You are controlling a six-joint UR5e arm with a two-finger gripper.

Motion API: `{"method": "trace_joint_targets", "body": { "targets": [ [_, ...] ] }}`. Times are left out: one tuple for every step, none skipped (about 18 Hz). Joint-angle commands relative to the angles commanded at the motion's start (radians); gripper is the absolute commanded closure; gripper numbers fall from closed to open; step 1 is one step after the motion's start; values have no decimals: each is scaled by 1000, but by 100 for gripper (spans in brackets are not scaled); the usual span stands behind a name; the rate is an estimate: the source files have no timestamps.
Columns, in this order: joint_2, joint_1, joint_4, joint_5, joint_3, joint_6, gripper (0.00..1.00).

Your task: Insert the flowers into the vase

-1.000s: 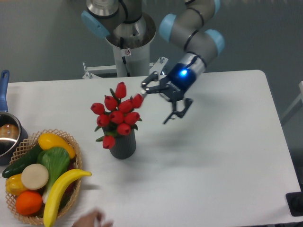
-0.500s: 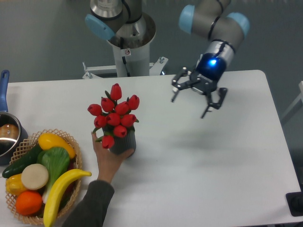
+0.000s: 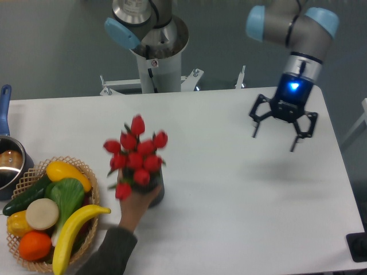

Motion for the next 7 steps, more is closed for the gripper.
{"method": "trace_joint_targets", "body": {
  "targets": [
    [-20,-17,0,72,37,0,0],
    [-43,-35,-2,147,66,0,0],
    [-63,-49,-9,216,97,3,0],
    [-87,-60,-9,272,120,8,0],
    [-106,-72,-6,312,132,9,0],
    [-121,-77,-5,338,137,11,0],
    [-137,-78,-3,352,149,11,0]
  ]
}}
